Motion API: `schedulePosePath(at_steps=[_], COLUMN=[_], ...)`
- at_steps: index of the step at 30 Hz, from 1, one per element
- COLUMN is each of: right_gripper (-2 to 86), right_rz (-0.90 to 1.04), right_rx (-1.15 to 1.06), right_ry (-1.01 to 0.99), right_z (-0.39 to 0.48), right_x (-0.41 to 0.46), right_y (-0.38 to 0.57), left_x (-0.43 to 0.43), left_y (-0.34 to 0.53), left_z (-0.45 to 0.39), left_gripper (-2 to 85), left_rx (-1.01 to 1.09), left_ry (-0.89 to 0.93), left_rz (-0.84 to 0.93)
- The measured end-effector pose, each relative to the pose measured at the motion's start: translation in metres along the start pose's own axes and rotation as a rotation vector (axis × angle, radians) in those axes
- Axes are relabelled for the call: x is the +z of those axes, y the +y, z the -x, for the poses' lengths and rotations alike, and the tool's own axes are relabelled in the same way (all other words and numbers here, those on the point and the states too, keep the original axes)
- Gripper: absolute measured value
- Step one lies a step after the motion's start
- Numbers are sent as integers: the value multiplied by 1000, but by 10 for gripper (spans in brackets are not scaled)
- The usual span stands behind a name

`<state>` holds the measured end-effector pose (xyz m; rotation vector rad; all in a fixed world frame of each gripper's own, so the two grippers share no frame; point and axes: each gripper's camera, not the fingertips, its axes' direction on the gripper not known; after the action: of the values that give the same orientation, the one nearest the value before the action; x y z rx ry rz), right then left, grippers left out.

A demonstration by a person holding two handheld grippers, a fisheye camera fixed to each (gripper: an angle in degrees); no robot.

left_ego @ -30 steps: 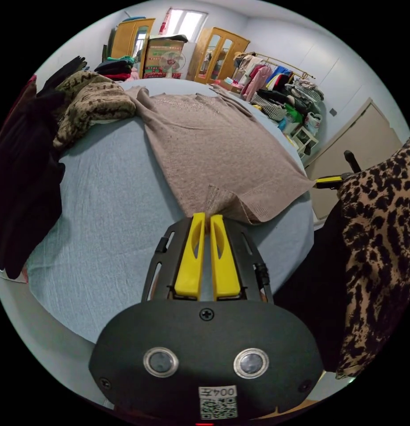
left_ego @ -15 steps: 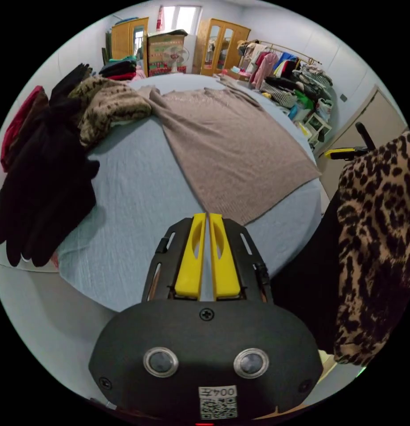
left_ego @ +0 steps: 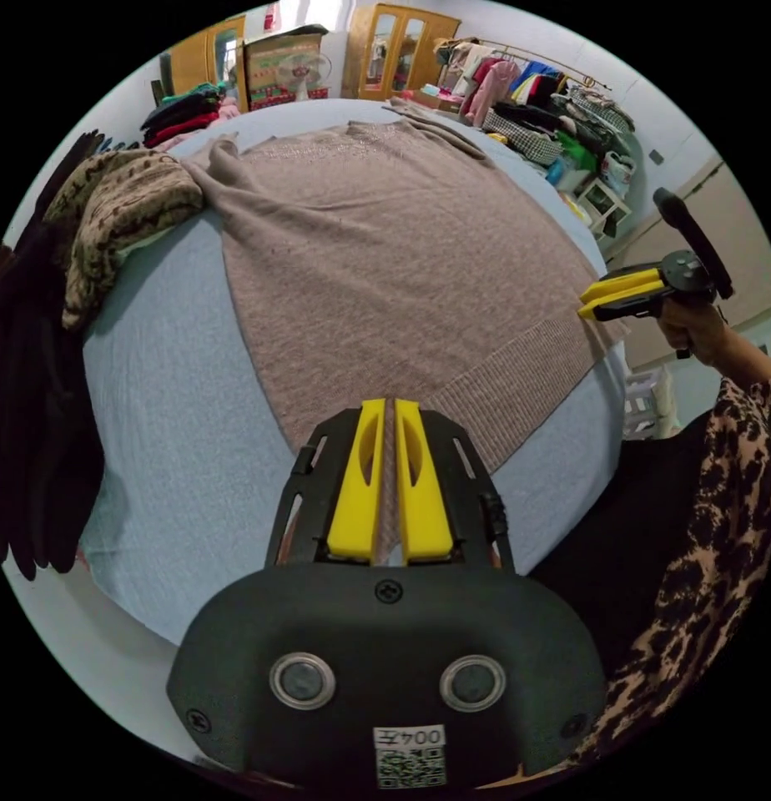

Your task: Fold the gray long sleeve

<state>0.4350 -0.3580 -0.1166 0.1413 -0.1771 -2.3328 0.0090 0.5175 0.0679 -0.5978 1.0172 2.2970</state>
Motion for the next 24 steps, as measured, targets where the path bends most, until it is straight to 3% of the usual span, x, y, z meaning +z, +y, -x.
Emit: schedulePosePath(at_steps=[4,13,18,24], right_gripper=[85,93,123,159], right_rz=[-38,-66,-32,-265], right_rx=[33,101,112,158], right_ry=[45,45,-43,-223], right_z=[2,-14,-35,-136], right_x=[-12,-34,-50,-111], right_y=[-1,-2,-10,-52], left_x=[7,25,34,45], left_y=[-2,-32,-49,-69], left_z=[-2,31,36,35], left_gripper=[20,19,18,17], left_rx=[-5,-63,-53,-116], left_ry=[-41,94,92,42], left_rz=[0,128,185,243])
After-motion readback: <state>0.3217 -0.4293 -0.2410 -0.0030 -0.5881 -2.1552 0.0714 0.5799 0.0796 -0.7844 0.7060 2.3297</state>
